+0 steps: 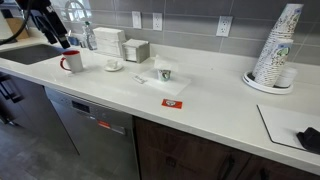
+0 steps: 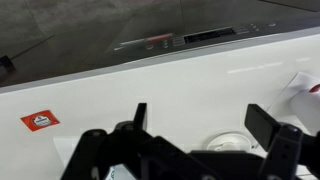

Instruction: Put the white sachet on top of the napkin on the coffee cup

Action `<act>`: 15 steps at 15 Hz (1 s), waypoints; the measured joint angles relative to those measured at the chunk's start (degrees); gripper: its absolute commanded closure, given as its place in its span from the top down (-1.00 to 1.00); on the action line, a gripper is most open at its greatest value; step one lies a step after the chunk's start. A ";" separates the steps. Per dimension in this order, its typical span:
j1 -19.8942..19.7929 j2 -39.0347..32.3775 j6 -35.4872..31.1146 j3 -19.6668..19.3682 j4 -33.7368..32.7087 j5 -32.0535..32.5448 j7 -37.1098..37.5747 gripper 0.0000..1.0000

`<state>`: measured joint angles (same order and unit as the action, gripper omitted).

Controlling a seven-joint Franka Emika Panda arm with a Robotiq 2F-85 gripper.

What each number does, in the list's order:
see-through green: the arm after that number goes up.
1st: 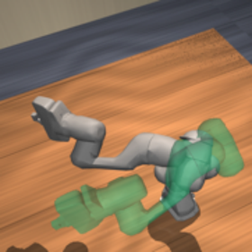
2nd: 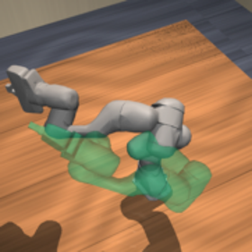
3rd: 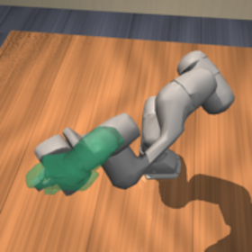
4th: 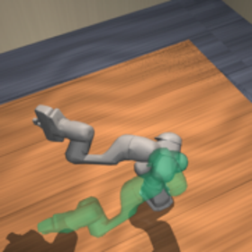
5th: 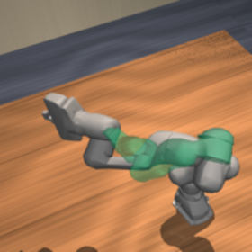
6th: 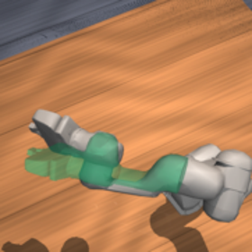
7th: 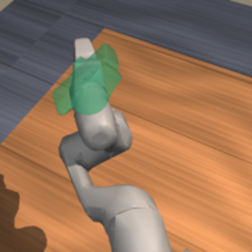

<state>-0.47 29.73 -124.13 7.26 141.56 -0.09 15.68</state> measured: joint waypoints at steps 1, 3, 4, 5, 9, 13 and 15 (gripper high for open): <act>0.00 0.00 0.00 0.00 0.00 0.00 0.00 1.00; 0.00 0.00 0.00 0.00 0.00 0.00 0.00 1.00; 0.00 0.00 0.00 0.00 0.00 0.00 0.00 1.00; 0.00 0.00 0.00 0.00 0.00 0.00 0.00 1.00; -0.28 -0.42 0.01 0.26 -0.56 0.38 1.73 1.00; -2.53 -6.29 -1.04 3.36 -4.78 5.50 10.53 1.00; -3.99 -11.21 -1.74 5.55 -7.74 11.20 16.77 1.00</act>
<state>-4.46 18.52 -125.87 12.81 133.82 11.11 32.45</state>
